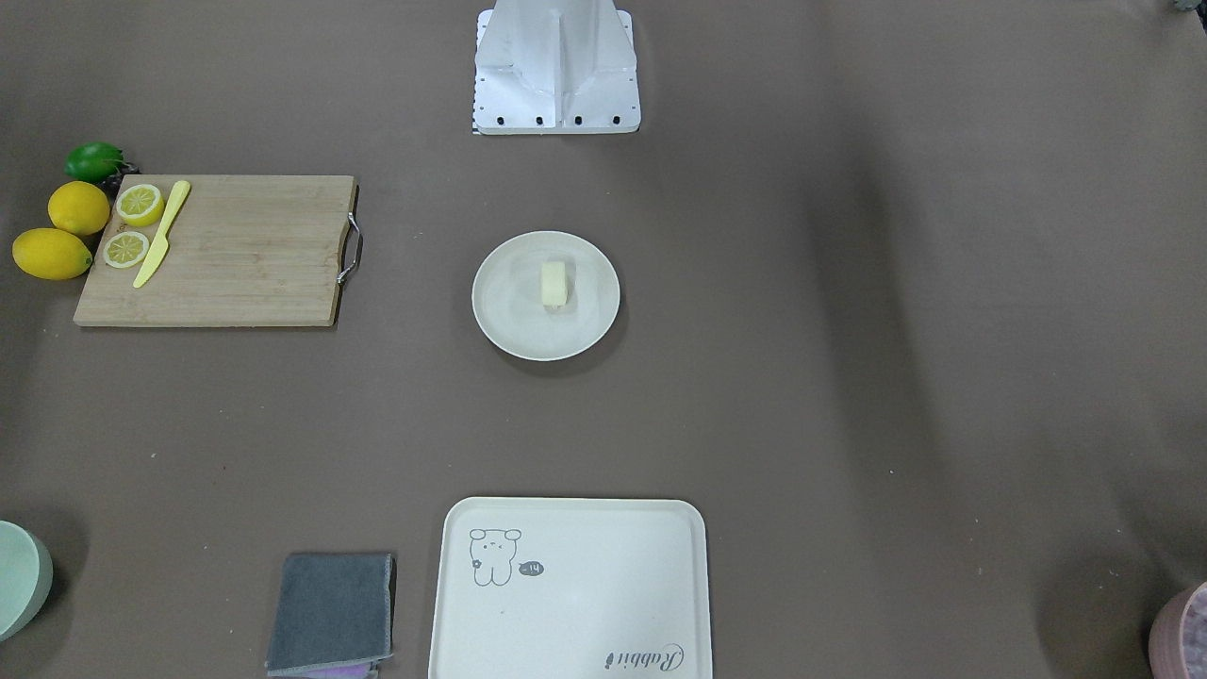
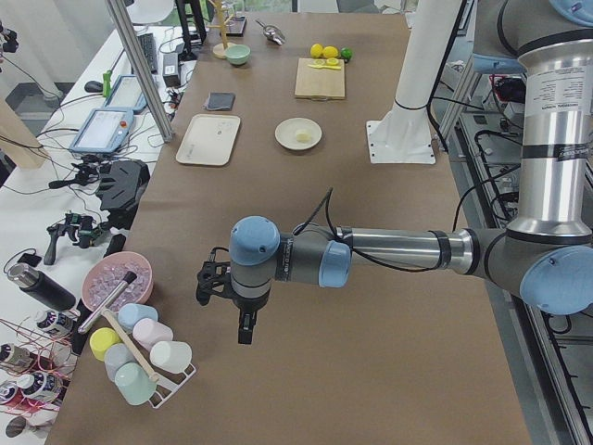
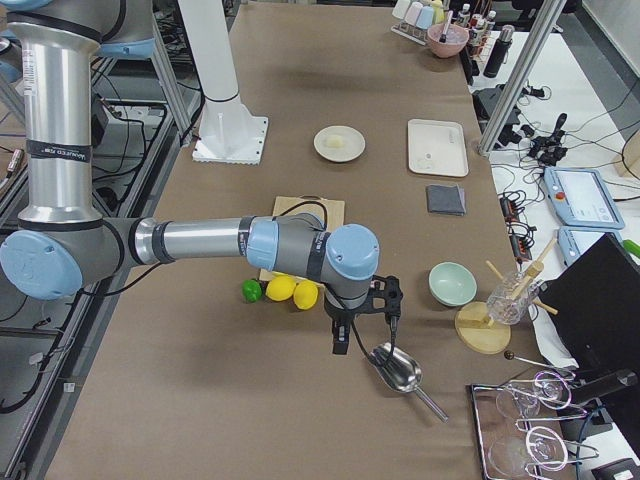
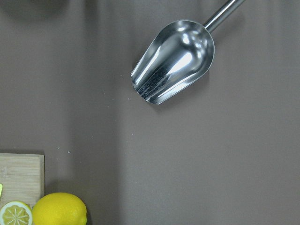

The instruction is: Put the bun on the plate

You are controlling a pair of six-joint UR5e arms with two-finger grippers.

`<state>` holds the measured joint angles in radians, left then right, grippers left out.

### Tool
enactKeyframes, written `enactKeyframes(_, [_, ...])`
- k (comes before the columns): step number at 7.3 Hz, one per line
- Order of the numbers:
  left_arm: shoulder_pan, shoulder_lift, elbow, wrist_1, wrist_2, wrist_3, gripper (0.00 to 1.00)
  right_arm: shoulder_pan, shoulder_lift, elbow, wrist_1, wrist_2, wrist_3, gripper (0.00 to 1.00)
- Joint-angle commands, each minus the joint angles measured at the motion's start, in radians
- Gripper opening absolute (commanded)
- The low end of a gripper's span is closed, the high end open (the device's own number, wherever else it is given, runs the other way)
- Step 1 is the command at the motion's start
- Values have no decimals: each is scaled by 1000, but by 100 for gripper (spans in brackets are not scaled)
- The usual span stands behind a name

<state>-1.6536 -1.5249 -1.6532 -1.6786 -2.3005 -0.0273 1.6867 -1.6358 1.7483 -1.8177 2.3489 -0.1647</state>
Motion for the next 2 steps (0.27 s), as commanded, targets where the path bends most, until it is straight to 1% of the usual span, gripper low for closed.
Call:
enactKeyframes(1, [0, 3, -3, -1, 1, 1, 98, -1, -6, 0, 1, 1, -3, 100])
enactKeyframes(2, [2, -1, -3, -3, 1, 1, 98, -1, -6, 0, 0, 0, -3, 100])
